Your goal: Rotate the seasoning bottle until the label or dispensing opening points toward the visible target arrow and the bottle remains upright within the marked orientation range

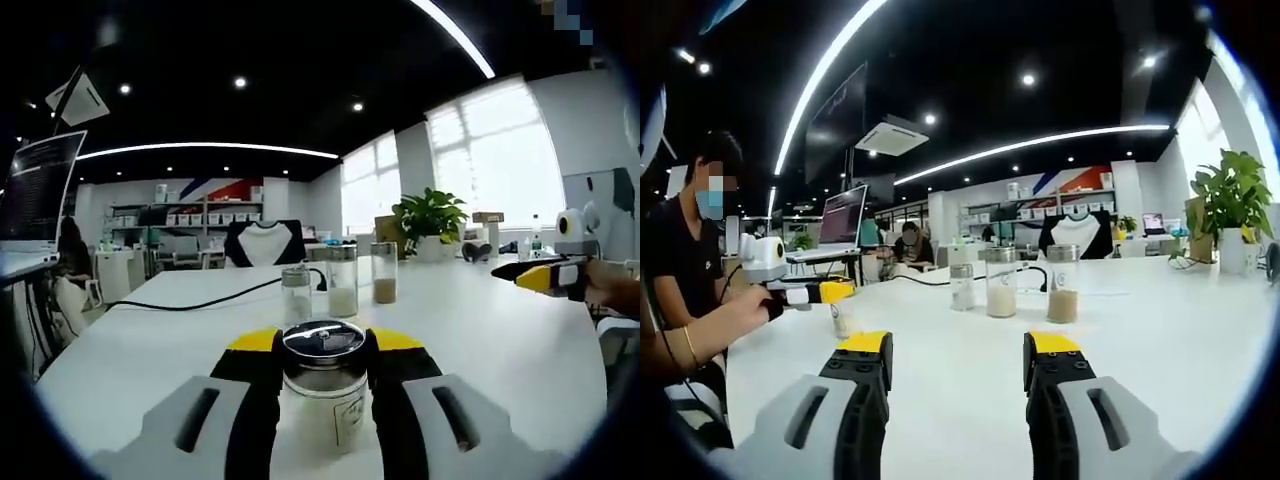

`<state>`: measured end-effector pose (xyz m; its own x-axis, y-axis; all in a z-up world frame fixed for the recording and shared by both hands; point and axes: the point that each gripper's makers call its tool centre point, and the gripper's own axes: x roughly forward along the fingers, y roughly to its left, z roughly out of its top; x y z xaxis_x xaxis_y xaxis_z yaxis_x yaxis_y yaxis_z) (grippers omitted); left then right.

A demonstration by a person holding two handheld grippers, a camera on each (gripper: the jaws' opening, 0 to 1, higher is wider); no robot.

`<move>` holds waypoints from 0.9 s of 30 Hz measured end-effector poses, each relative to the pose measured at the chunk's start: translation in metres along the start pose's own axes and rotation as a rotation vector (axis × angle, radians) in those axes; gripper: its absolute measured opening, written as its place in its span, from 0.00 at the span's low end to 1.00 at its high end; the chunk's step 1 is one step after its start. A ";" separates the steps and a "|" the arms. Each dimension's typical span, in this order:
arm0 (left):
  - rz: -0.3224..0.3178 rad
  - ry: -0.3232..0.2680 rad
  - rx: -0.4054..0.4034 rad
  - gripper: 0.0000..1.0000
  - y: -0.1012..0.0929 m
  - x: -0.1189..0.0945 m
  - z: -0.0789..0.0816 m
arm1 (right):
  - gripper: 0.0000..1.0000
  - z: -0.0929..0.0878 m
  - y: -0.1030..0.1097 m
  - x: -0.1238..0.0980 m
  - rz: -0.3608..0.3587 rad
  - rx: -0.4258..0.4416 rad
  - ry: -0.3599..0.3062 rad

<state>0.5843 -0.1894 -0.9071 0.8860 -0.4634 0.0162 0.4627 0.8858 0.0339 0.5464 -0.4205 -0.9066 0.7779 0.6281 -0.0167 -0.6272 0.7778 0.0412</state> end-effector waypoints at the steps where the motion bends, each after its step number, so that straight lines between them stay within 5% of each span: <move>1: -0.001 0.002 0.000 0.35 0.000 0.000 0.000 | 0.52 0.000 0.000 0.000 0.000 0.002 -0.001; 27: -0.033 0.015 -0.035 0.37 0.001 -0.001 0.004 | 0.52 0.001 -0.005 -0.002 -0.012 0.007 -0.009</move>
<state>0.5832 -0.1882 -0.9027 0.8703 -0.4925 0.0009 0.4925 0.8703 -0.0010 0.5481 -0.4255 -0.9055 0.7857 0.6186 -0.0082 -0.6175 0.7850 0.0485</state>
